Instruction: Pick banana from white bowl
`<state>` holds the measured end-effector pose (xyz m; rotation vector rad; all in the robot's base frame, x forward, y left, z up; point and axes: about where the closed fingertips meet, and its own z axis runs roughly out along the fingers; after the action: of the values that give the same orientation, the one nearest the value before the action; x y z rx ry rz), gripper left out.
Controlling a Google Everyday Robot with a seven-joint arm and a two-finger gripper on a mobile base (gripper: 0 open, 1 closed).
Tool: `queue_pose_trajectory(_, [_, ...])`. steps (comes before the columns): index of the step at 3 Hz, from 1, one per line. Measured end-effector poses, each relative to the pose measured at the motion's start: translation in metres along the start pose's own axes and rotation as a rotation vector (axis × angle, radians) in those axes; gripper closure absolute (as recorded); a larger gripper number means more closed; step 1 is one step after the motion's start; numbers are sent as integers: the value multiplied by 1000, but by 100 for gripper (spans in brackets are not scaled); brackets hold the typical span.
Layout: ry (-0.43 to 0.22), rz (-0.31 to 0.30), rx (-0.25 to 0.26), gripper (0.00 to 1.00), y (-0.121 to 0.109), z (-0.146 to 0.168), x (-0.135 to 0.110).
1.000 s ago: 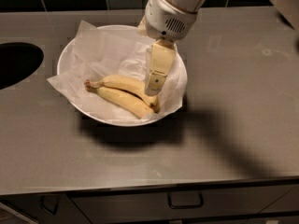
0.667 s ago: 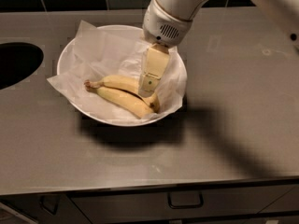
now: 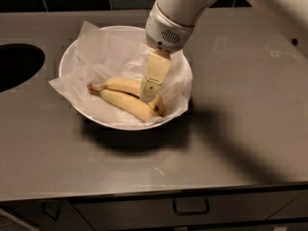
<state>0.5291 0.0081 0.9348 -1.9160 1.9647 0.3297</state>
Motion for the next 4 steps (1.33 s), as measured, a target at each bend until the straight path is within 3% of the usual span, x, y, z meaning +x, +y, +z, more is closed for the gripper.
queue_pose_trajectory(3, [41, 30, -10, 62, -8, 29, -9])
queue_pose_trajectory(4, [50, 30, -20, 56, -8, 35, -12])
